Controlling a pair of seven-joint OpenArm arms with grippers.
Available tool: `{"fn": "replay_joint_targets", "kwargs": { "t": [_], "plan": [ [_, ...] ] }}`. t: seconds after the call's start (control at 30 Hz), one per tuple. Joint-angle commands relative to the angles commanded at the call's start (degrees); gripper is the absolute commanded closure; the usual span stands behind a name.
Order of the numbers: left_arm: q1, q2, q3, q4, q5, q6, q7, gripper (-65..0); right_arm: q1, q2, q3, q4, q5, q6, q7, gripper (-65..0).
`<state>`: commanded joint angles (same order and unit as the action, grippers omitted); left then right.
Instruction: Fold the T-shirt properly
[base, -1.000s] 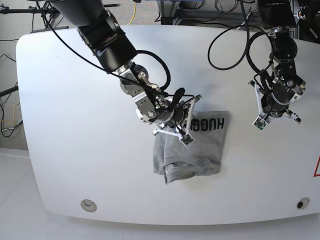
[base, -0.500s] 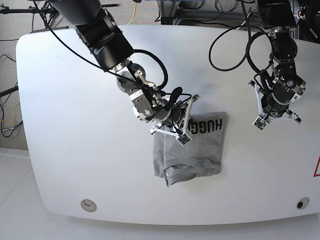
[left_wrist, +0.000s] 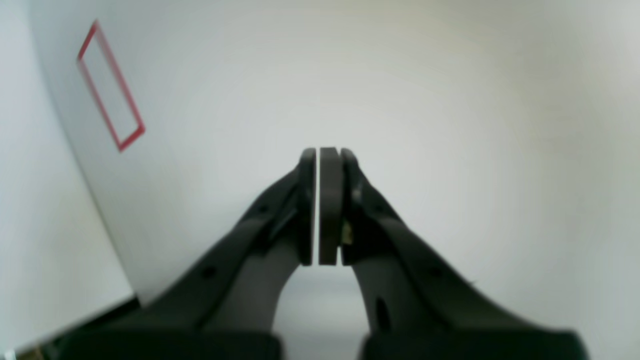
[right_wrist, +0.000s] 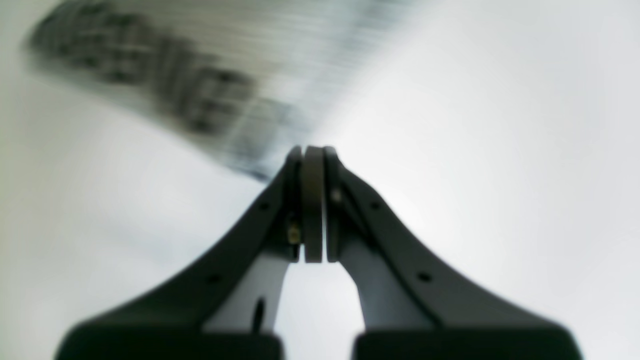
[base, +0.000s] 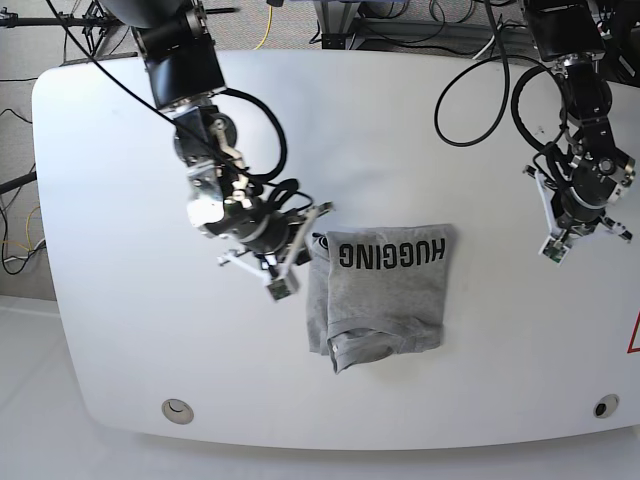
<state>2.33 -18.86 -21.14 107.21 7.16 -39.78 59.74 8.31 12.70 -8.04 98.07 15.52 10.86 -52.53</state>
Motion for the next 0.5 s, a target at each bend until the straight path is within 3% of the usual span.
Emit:
{"fn": "replay_joint_targets", "kwargs": {
  "t": [0.27, 0.5],
  "plan": [
    [5.36, -2.20, -7.21, 0.00, 0.00, 0.00, 0.00, 0.0, -10.02, 8.62, 16.79, 7.47, 0.00, 0.00, -4.84, 0.0],
    [12.13, -2.02, -13.63, 0.00, 0.00, 0.00, 0.00, 0.0, -22.86, 12.48, 33.85, 13.89, 0.00, 0.00, -8.70, 0.0]
  ]
}}
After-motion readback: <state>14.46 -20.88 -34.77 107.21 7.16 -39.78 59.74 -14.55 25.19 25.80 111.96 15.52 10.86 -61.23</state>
